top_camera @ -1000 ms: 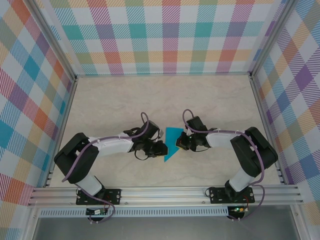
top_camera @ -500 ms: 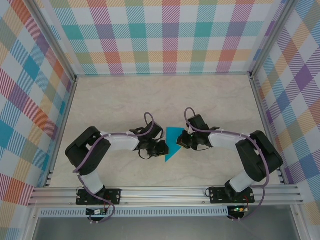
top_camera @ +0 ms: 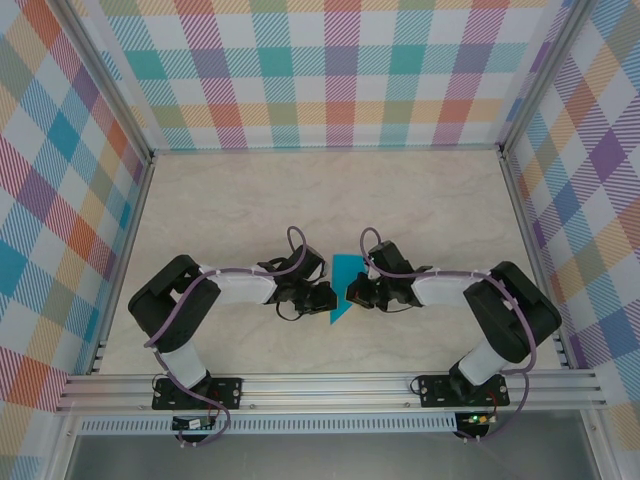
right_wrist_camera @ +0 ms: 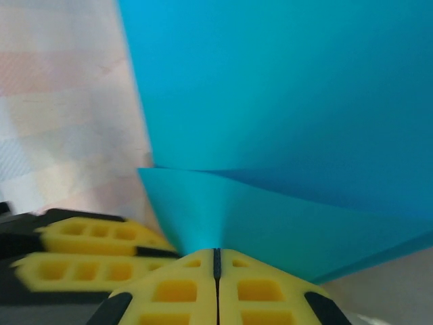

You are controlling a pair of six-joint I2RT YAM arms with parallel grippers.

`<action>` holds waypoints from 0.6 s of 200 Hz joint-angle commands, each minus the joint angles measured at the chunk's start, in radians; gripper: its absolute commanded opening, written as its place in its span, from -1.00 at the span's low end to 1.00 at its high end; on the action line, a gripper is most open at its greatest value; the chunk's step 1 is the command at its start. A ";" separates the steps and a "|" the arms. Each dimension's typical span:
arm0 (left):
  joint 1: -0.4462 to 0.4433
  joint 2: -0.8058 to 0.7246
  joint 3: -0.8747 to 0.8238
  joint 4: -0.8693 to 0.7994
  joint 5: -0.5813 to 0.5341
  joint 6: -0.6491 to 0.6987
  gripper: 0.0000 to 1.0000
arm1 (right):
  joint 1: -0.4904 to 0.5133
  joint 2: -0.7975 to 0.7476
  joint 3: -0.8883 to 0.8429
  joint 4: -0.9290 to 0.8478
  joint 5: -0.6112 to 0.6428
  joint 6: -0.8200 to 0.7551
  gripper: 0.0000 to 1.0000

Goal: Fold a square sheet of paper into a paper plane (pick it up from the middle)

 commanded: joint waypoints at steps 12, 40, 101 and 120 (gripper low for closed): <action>-0.005 0.031 -0.018 -0.123 -0.075 0.011 -0.70 | -0.014 0.036 -0.057 0.029 0.084 0.036 -0.89; -0.006 0.033 -0.022 -0.127 -0.073 0.016 -0.70 | -0.039 0.009 -0.073 0.018 0.119 0.049 -0.88; -0.005 0.025 -0.029 -0.136 -0.078 0.019 -0.71 | -0.110 -0.031 -0.042 -0.036 0.164 0.013 -0.85; -0.006 0.015 -0.031 -0.138 -0.081 0.019 -0.71 | -0.134 -0.036 -0.051 -0.022 0.172 0.020 -0.85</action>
